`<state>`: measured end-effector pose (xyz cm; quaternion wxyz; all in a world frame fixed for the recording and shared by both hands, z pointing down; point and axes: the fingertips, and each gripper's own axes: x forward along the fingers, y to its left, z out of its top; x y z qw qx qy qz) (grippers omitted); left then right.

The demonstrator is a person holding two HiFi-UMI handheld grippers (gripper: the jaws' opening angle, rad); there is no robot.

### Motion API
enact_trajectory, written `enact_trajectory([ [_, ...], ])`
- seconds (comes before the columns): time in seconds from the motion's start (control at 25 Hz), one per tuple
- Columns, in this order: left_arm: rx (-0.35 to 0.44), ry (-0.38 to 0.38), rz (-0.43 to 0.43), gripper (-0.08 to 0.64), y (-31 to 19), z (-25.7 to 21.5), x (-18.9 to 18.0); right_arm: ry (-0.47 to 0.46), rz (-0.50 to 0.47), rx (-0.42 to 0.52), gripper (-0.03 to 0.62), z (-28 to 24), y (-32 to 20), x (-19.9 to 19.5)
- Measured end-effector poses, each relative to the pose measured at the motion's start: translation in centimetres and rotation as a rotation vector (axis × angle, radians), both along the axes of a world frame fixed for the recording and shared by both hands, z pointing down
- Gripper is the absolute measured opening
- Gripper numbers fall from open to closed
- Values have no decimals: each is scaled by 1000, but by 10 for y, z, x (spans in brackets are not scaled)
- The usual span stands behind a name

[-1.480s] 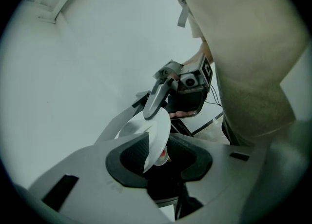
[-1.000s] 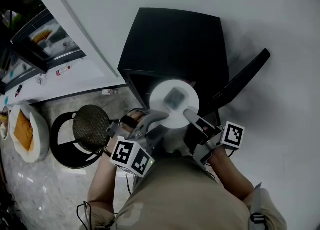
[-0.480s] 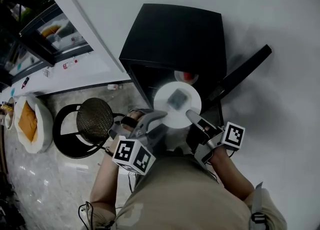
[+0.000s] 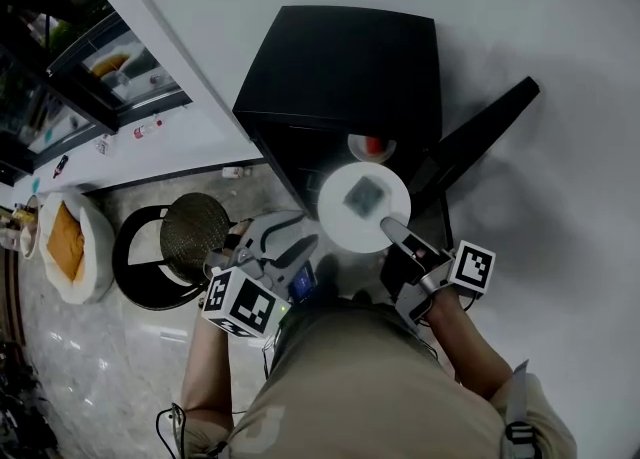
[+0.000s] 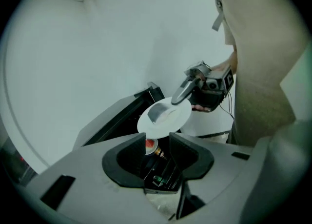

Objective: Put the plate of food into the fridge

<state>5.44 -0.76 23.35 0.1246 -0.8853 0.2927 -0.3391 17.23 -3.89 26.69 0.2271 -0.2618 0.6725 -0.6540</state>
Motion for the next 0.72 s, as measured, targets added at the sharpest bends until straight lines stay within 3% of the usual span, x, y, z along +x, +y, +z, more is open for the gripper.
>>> enact_trajectory([
  [0.16,-148,230,-66,143,0,1,8,-3,-6,3,48,3,10,2],
  [0.48,-473,644,-199,245,6,17,5,17,-34,41,48,8,18,6],
  [0.72,-638,864,-223,247,10,40,12,13,-81,47,48,18,25,-9],
])
